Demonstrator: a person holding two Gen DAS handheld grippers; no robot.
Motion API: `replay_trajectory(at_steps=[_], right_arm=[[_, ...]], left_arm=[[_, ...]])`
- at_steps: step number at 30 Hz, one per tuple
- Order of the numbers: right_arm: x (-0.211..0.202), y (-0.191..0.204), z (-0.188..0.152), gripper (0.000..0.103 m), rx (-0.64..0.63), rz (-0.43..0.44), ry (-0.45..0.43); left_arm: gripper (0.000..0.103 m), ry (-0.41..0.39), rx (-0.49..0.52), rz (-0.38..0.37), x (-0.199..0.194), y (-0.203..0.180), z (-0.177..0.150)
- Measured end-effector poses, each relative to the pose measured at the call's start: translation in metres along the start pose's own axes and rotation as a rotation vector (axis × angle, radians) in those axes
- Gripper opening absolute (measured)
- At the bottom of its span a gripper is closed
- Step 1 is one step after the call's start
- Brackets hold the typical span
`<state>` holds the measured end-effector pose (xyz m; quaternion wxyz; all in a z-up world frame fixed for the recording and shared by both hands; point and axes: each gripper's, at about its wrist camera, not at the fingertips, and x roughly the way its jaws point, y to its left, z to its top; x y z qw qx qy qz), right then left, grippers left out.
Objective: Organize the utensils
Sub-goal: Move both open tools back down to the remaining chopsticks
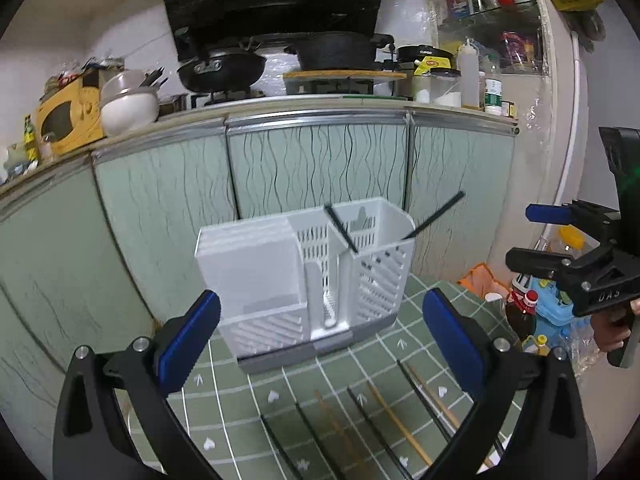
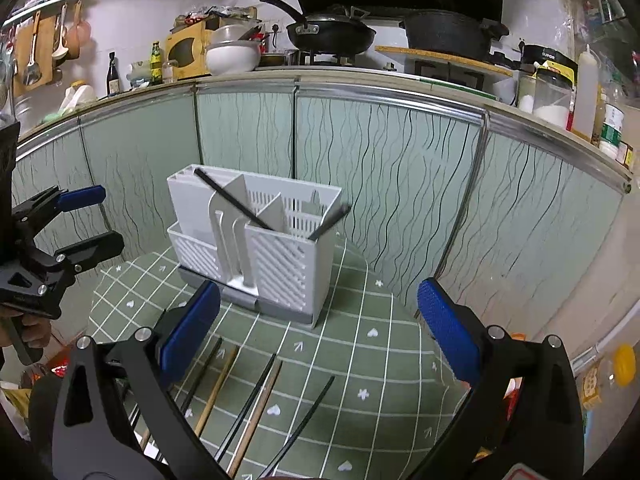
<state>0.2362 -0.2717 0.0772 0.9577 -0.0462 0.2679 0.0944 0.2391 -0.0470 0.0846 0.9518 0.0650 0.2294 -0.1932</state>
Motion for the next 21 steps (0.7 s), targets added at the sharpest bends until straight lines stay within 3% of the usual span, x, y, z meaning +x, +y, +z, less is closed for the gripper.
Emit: replay_trajectory(at_steps=[21], right_arm=[[-0.013,0.014,-0.070,0.095,-0.005,0.024,0.045]], left_arm=[[0.099,0.073,-0.088,0.049,-0.021,0.021,-0.090]])
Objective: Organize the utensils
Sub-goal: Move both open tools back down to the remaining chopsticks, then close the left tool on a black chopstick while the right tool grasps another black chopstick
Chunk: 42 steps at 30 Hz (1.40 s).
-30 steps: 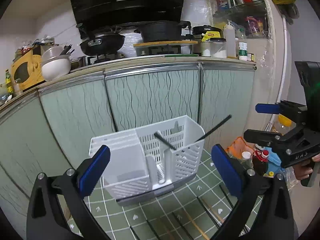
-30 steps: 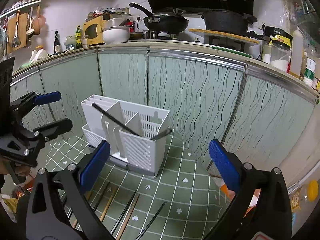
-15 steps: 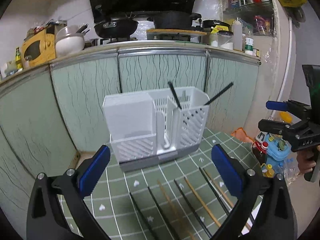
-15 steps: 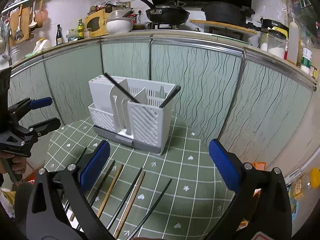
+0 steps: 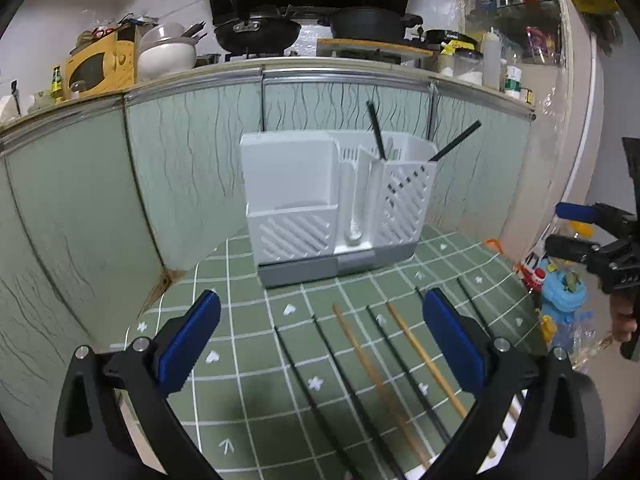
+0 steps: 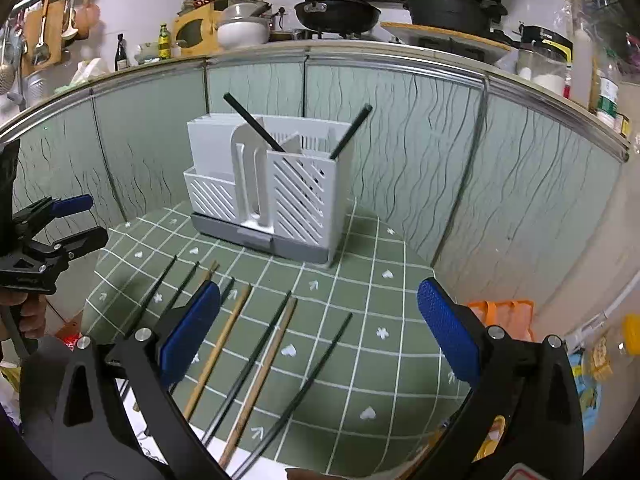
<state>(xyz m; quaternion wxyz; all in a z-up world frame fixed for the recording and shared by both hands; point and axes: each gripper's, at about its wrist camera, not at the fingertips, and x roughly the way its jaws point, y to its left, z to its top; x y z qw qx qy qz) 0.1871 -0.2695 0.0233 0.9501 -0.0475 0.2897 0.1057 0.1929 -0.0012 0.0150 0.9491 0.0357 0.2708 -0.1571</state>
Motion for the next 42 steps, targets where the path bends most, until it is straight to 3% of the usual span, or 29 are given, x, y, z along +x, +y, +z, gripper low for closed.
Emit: replay_trajectory(at_steps=[7,11,25,35,42], right_arm=[[-0.004,-0.001,-0.026,0.095,0.018,-0.004,0.042],[-0.001,-0.002,-0.042,0.095,0.036,0.054,0.085],[0.006,0.006,-0.086,0.095,0.104,0.118,0.178],[0.008,0.012,-0.101,0.095,0.119,0.001,0.161],[0.017,0.015,-0.116,0.092,0.152,-0.106,0.170]], left_arm=[[0.099,0.026,-0.037,0.024,-0.002,0.009,-0.029],[0.099,0.034,-0.062,0.051,-0.007,0.013,-0.045],[0.099,0.060,-0.086,0.127,-0.024,0.014,-0.085],[0.099,0.076,-0.099,0.171,-0.030,0.000,-0.100],[0.099,0.095,-0.122,0.244,-0.029,-0.012,-0.115]])
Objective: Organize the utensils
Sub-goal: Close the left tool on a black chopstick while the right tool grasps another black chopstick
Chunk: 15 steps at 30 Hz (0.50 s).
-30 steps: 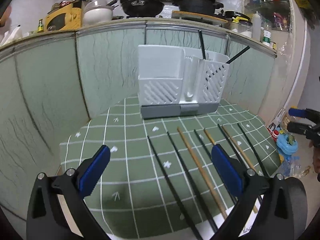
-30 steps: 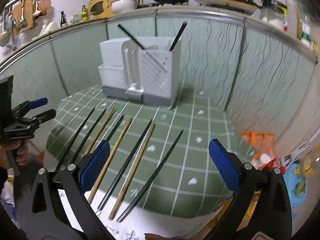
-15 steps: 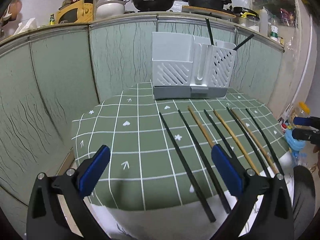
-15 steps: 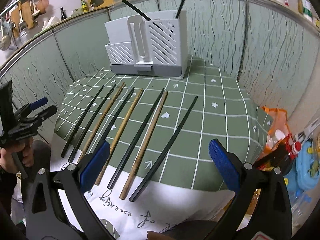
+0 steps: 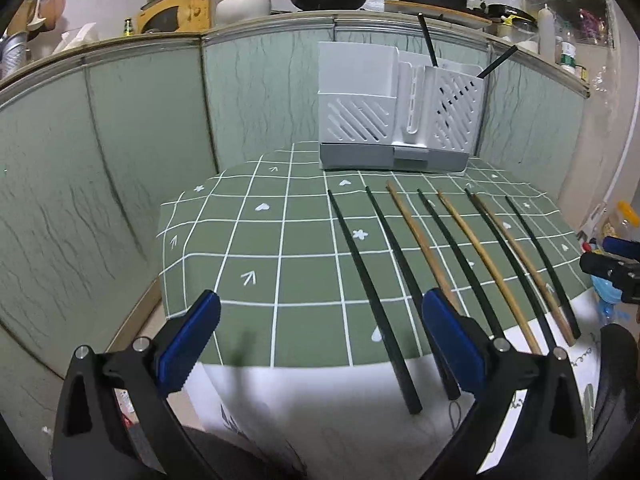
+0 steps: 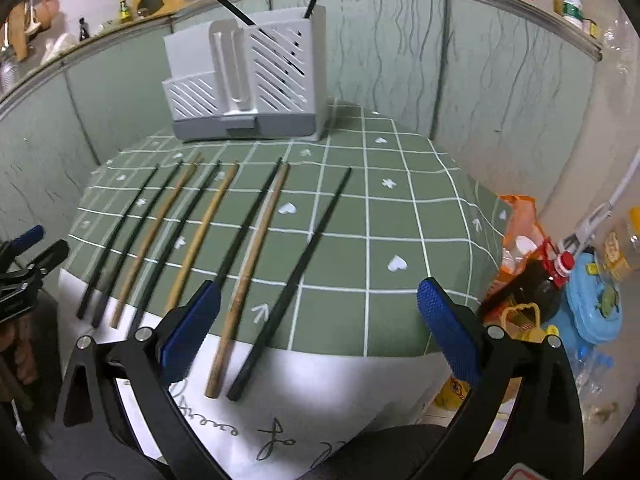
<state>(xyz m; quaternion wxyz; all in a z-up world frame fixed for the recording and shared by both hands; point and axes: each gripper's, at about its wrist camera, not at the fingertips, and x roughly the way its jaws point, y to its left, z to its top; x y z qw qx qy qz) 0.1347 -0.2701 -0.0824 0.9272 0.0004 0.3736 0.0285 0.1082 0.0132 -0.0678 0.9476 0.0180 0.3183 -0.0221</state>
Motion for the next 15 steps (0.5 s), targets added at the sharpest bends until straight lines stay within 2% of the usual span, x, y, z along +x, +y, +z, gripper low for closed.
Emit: replay_trajectory(at_steps=[4,6,9,11,13,15], right_arm=[[0.006,0.003,-0.009,0.084,0.028,-0.028,0.018],[0.010,0.006,-0.014,0.079,0.035,-0.036,0.024],[0.012,0.009,-0.022,0.065,0.049,-0.037,0.021],[0.015,0.012,-0.025,0.054,0.054,-0.026,0.022],[0.017,0.016,-0.027,0.046,0.047,-0.025,0.025],[0.020,0.021,-0.030,0.043,0.038,-0.030,0.023]], left_arm=[[0.097,0.008,0.001,0.037,0.001,-0.009,-0.008],[0.088,0.018,-0.003,0.035,0.004,-0.013,-0.011],[0.075,0.049,-0.005,0.038,0.010,-0.018,-0.015],[0.063,0.063,0.000,0.039,0.014,-0.022,-0.018],[0.057,0.070,0.009,0.041,0.016,-0.025,-0.020],[0.049,0.079,0.018,0.039,0.019,-0.029,-0.022]])
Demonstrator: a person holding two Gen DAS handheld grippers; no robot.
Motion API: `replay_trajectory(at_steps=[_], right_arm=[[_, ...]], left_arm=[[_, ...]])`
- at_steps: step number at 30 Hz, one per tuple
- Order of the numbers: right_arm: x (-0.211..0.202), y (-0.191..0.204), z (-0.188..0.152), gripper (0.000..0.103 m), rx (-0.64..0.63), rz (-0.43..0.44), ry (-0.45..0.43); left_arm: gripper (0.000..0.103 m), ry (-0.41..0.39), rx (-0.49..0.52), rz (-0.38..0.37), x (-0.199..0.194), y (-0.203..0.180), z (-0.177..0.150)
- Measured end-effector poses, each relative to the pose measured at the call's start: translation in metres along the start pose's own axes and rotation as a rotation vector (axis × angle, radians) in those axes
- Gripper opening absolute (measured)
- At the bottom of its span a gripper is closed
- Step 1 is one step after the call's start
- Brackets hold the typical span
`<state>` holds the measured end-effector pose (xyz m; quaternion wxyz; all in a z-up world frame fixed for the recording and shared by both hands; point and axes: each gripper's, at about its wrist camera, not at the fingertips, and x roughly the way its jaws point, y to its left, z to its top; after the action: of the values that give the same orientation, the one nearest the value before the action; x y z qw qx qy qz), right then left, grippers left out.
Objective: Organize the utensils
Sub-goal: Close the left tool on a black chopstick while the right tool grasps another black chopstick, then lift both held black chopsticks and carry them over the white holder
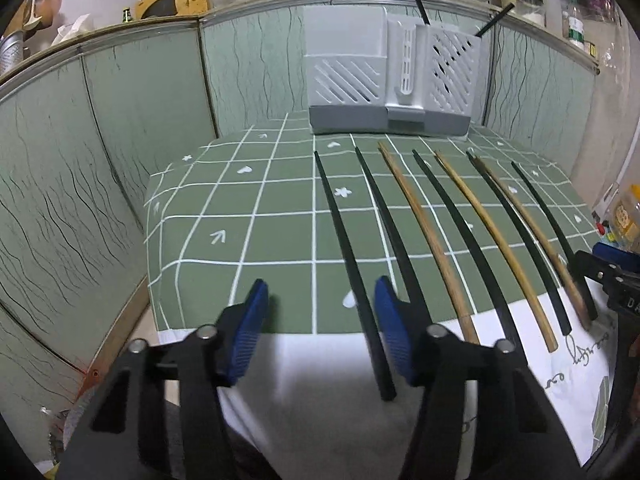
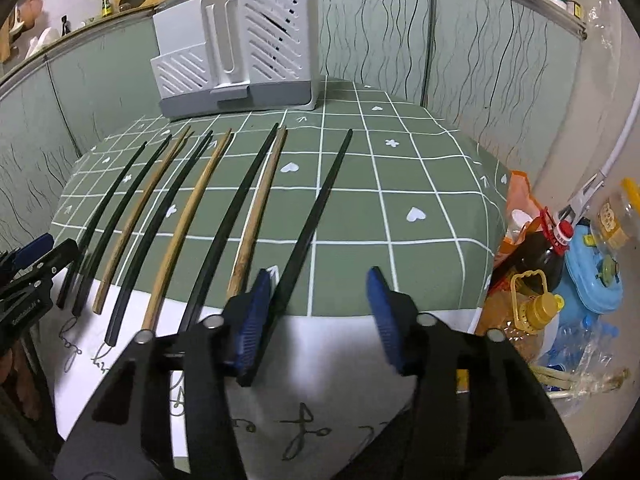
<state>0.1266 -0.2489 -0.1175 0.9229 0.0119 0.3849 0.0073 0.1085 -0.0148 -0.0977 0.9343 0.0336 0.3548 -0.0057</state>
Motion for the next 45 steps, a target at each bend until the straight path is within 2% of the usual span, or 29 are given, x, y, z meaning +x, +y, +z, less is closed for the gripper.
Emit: replay_trajectory(at_steps=[2,7,11,14,16,28,38,45], right_arm=[[0.002,0.006,-0.003,0.037,-0.019,-0.014,0.001],[0.005,0.020,-0.005,0.020,-0.032,-0.036,-0.017],[0.005,0.019,-0.007,0.014,0.009,-0.029,-0.029],[0.005,0.014,-0.006,0.011,0.028,-0.015,-0.034],[0.006,0.011,-0.005,0.006,0.036,-0.016,-0.030],[-0.002,-0.003,-0.001,0.006,0.057,0.004,-0.032],[-0.023,-0.008,0.012,0.006,0.051,0.021,-0.059],[-0.043,-0.016,0.027,0.006,0.056,0.030,-0.107]], left_arm=[[0.040,0.006,0.010,-0.006,0.003,-0.004,-0.002],[0.023,-0.002,0.030,0.008,0.007,-0.012,-0.005],[0.010,-0.011,0.021,0.029,0.009,-0.013,-0.006],[0.008,-0.010,0.022,0.029,0.010,-0.011,-0.005],[0.008,-0.006,0.024,0.022,0.010,-0.010,-0.003],[0.008,0.008,-0.010,-0.046,0.009,-0.004,0.000],[0.008,-0.045,-0.027,-0.113,-0.016,0.010,0.015],[0.008,-0.092,-0.040,-0.133,-0.033,0.023,0.031]])
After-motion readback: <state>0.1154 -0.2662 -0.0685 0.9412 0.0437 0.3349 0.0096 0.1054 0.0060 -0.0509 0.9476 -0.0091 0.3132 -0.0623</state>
